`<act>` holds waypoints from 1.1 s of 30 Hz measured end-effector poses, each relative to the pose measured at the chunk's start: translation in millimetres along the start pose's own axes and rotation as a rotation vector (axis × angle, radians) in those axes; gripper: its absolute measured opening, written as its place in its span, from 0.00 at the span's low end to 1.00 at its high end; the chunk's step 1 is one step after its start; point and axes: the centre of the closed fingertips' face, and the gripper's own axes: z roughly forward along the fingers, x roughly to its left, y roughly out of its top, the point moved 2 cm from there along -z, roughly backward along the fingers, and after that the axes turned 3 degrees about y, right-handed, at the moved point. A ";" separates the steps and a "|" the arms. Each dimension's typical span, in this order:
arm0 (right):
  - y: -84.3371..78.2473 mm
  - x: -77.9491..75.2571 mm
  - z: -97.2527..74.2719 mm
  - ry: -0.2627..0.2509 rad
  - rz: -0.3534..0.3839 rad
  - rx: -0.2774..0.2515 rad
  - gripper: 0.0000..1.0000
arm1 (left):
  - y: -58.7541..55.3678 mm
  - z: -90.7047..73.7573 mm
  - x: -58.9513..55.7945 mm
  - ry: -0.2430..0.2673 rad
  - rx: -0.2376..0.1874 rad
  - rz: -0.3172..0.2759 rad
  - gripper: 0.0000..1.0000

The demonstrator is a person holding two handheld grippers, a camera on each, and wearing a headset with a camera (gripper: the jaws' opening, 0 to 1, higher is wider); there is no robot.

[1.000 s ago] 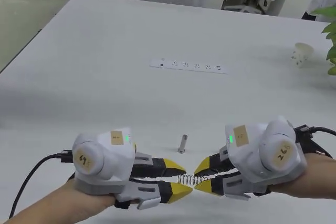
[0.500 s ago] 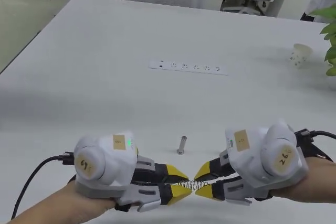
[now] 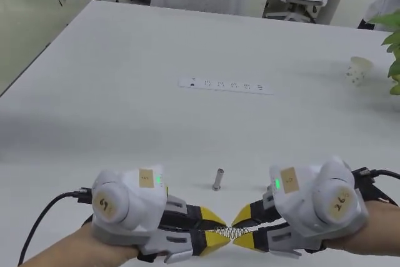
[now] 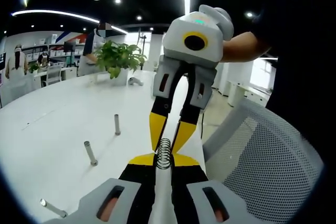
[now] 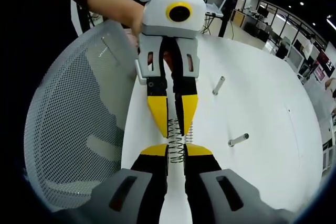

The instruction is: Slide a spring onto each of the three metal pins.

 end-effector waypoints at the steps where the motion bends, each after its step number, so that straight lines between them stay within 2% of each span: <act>1: -0.6 -0.4 -0.5 0.000 0.007 -0.001 0.09 | 0.4 0.1 -0.3 -0.002 0.000 -0.001 0.02; 4: -4.0 -2.3 -1.6 -0.007 0.019 0.001 0.12 | 1.2 -0.2 -0.9 -0.005 0.001 0.001 0.02; 11: -13.6 -0.8 -2.2 -0.008 0.035 0.012 0.11 | -0.8 -1.7 -1.7 -0.005 0.009 0.004 0.02; 21: -13.5 3.1 -0.7 -0.006 -0.011 0.023 0.08 | -3.1 -1.3 -2.5 -0.004 0.019 0.004 0.02; 27: -9.0 1.5 -5.2 -0.020 -0.040 0.025 0.08 | -7.0 -1.1 -1.4 0.002 0.028 0.009 0.02; 30: -1.7 -0.3 -9.7 -0.014 -0.055 0.025 0.07 | -11.4 -0.6 -0.7 0.007 0.045 0.016 0.02; 33: 9.7 -1.3 -13.8 -0.005 -0.046 -0.005 0.07 | -13.8 -0.6 0.4 0.015 0.057 0.022 0.02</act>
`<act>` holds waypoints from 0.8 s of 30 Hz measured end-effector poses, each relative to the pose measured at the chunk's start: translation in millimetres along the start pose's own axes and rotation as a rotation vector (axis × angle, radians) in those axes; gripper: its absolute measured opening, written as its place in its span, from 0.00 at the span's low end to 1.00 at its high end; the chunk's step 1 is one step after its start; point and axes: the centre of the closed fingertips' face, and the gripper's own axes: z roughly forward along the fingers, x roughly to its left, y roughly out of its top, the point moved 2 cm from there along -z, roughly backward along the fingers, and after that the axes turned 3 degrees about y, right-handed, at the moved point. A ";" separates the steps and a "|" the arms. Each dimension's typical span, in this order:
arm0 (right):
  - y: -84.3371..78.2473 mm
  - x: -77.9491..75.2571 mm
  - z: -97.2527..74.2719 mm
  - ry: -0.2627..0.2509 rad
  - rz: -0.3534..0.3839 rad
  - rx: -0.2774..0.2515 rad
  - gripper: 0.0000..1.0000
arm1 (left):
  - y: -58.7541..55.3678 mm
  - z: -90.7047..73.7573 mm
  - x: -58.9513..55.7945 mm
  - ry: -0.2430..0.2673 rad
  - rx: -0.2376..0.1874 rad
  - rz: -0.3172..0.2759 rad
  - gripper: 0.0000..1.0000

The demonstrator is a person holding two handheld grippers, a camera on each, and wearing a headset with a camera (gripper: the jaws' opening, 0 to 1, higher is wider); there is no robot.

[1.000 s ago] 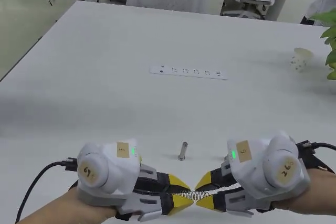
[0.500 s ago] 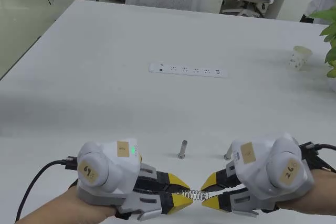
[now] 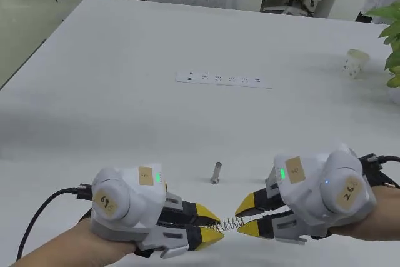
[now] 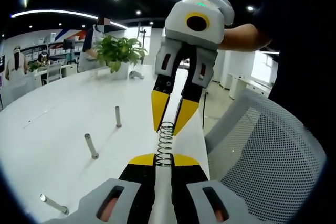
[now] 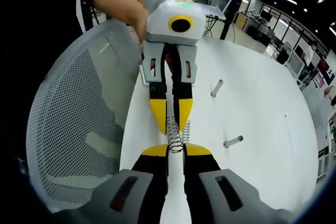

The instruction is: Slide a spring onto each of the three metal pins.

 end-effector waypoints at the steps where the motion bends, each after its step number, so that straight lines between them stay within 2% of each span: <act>1: 2.0 0.1 -0.3 0.004 0.003 -0.002 0.07 | -0.3 -0.3 0.4 0.002 0.000 0.002 0.02; 5: 8.0 1.4 0.8 0.014 0.004 -0.017 0.07 | -1.6 -2.0 1.4 0.004 0.003 0.005 0.02; 11: 23.3 1.8 -1.2 0.030 0.047 -0.093 0.07 | -1.7 -1.8 -0.3 0.002 -0.002 0.003 0.02; 14: 24.0 2.1 0.5 0.027 0.044 -0.096 0.07 | -1.6 -1.1 0.0 0.004 0.000 0.009 0.02; 17: 26.9 2.7 0.1 0.023 0.069 -0.126 0.07 | -1.5 -0.9 -0.6 0.001 0.002 0.008 0.02; 24: 27.0 4.8 0.5 0.018 0.097 -0.150 0.07 | -2.0 1.9 -2.5 -0.008 0.002 0.009 0.02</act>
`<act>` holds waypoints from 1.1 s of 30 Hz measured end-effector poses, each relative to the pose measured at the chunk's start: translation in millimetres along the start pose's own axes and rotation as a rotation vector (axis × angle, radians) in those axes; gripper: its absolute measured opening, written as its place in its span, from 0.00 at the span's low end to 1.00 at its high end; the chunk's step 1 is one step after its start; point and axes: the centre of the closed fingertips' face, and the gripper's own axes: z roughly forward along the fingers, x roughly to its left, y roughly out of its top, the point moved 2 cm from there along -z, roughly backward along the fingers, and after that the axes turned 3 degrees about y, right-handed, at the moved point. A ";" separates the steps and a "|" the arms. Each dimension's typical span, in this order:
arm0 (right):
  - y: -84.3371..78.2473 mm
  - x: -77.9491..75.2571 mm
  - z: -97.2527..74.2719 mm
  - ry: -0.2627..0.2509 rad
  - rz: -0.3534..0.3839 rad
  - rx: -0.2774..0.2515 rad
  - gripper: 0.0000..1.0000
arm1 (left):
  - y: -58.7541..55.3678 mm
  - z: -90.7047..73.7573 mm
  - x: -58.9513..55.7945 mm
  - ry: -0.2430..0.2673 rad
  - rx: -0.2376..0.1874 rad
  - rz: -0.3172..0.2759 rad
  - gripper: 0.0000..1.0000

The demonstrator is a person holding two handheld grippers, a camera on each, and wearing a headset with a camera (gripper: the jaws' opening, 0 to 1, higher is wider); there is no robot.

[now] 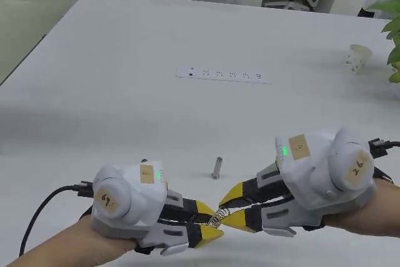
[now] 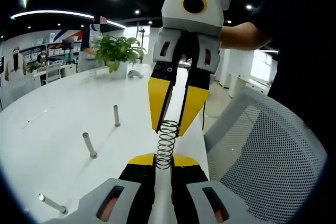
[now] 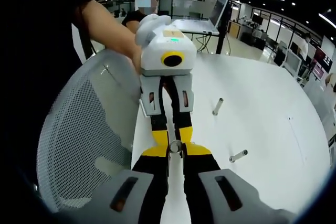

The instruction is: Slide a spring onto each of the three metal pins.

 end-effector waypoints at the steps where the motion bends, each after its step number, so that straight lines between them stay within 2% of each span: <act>1: 0.5 0.2 0.0 0.000 0.005 -0.004 0.07 | 0.4 0.3 -0.2 0.000 -0.001 0.001 0.02; 16: 3.2 1.4 4.4 -0.010 0.033 -0.041 0.07 | -0.5 -1.1 -1.9 0.001 0.009 0.009 0.02; 26: 7.0 0.2 6.0 -0.024 0.092 -0.101 0.07 | 1.9 -0.6 -3.9 0.000 -0.002 0.002 0.02; 33: 6.6 1.1 6.1 -0.023 0.085 -0.110 0.07 | 1.9 -1.6 -4.9 -0.001 0.003 -0.005 0.02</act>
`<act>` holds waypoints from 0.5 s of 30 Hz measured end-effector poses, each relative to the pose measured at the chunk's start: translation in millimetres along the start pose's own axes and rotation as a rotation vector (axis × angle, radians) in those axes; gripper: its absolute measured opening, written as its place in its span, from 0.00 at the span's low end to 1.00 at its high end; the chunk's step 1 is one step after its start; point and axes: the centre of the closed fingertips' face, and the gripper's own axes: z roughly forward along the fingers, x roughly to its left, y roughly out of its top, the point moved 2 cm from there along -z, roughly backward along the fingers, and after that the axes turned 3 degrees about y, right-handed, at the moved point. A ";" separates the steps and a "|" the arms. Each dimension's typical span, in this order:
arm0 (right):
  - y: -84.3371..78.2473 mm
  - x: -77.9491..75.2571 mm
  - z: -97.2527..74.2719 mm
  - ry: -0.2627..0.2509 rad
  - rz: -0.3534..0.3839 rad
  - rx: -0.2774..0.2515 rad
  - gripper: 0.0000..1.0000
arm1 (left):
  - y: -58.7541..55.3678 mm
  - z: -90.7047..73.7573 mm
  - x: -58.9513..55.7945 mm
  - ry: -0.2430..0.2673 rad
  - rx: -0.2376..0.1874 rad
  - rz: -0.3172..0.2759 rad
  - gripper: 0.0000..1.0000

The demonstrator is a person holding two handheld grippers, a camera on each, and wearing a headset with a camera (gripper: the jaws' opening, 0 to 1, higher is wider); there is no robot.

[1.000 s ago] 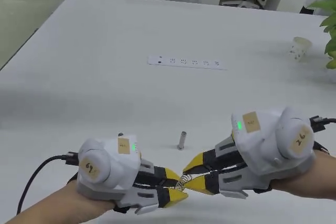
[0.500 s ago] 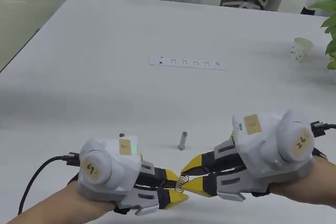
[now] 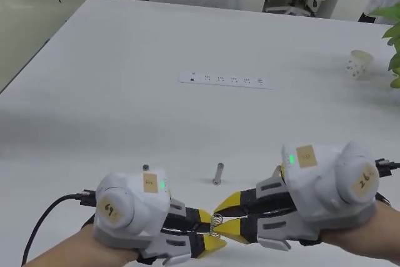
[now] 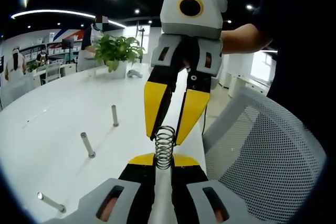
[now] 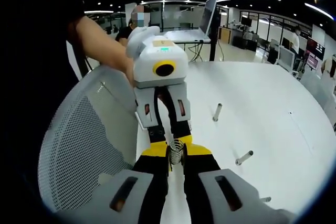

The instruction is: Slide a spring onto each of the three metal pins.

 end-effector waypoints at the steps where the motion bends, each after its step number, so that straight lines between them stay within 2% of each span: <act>1: 0.1 -0.1 -0.1 -0.001 -0.005 0.001 0.07 | -0.1 -0.2 0.3 0.002 0.001 -0.005 0.02; 5: 0.8 -1.8 -0.2 -0.014 -0.031 0.017 0.07 | -0.6 -2.2 2.6 0.012 0.001 -0.041 0.02; 11: 5.3 -5.4 -1.2 -0.022 -0.031 0.008 0.07 | 3.3 -4.5 7.3 0.030 -0.018 -0.054 0.03; 15: 3.8 -5.8 -0.7 -0.026 -0.057 0.030 0.07 | 5.5 -4.5 8.3 0.034 -0.033 -0.060 0.05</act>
